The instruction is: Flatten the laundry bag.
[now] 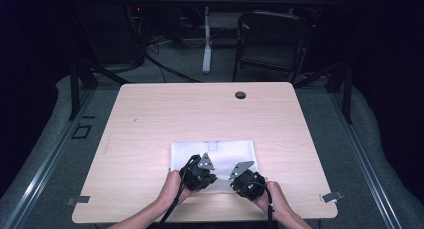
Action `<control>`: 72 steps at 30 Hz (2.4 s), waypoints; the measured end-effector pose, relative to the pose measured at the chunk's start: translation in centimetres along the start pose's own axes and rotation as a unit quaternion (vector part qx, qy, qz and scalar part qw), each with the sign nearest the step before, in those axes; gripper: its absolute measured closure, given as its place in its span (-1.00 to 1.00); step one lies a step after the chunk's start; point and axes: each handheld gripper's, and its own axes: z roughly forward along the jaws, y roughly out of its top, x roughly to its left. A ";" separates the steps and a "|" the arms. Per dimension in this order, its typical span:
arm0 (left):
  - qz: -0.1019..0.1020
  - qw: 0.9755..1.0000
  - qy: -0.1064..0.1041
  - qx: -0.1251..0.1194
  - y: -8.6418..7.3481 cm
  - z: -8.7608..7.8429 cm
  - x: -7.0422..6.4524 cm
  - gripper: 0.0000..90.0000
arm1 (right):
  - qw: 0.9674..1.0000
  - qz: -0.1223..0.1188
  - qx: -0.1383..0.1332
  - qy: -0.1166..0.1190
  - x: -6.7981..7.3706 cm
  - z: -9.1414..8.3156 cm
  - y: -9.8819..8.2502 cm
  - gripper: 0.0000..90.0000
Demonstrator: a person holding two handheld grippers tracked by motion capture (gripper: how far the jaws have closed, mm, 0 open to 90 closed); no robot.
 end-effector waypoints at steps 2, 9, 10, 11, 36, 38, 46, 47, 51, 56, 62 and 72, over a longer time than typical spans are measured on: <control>0.000 1.000 0.001 0.000 0.0 0.0 0.0 0.93 | 1.000 -0.002 0.009 -0.005 0.1 0.4 -0.1 1.00; -0.002 1.000 0.003 -0.002 0.1 -0.1 -0.1 0.94 | 1.000 -0.008 0.024 -0.012 0.0 1.0 -0.4 1.00; -0.001 1.000 0.005 -0.002 0.1 -0.1 -0.1 0.94 | 1.000 -0.004 0.023 -0.009 -0.1 1.0 -0.5 1.00; -0.001 1.000 0.003 -0.001 0.1 -0.2 -0.1 0.93 | 1.000 0.001 0.023 -0.003 -0.2 1.1 -0.4 1.00; -0.015 1.000 0.001 -0.013 0.2 -1.3 -0.7 0.94 | 0.999 -0.003 0.040 0.027 -0.2 0.6 -0.7 1.00; -0.020 1.000 0.002 -0.020 0.2 -1.4 -0.7 0.94 | 0.998 -0.006 0.046 0.035 -0.2 0.5 -0.7 1.00; -0.016 1.000 0.012 -0.021 0.5 -1.8 -0.6 0.94 | 0.998 -0.006 0.050 0.044 -0.4 0.5 -0.8 1.00; -0.016 1.000 0.014 -0.023 0.6 -1.8 -0.6 0.94 | 0.998 -0.007 0.050 0.045 -0.4 0.5 -0.8 1.00; -0.017 0.999 0.020 -0.028 0.8 -2.1 -0.2 0.94 | 0.998 -0.008 0.050 0.046 -0.4 0.5 -0.8 1.00; -0.020 0.999 0.030 -0.036 1.1 -2.8 0.4 0.94 | 0.998 -0.008 0.050 0.045 -0.4 0.5 -0.8 1.00; -0.025 0.998 0.036 -0.049 1.5 -3.6 1.2 0.94 | 0.998 -0.006 0.052 0.045 -0.3 0.5 -0.8 1.00; -0.028 0.997 0.048 -0.056 2.6 -4.5 2.5 0.94 | 0.998 -0.010 0.052 0.042 -0.3 0.4 -0.7 1.00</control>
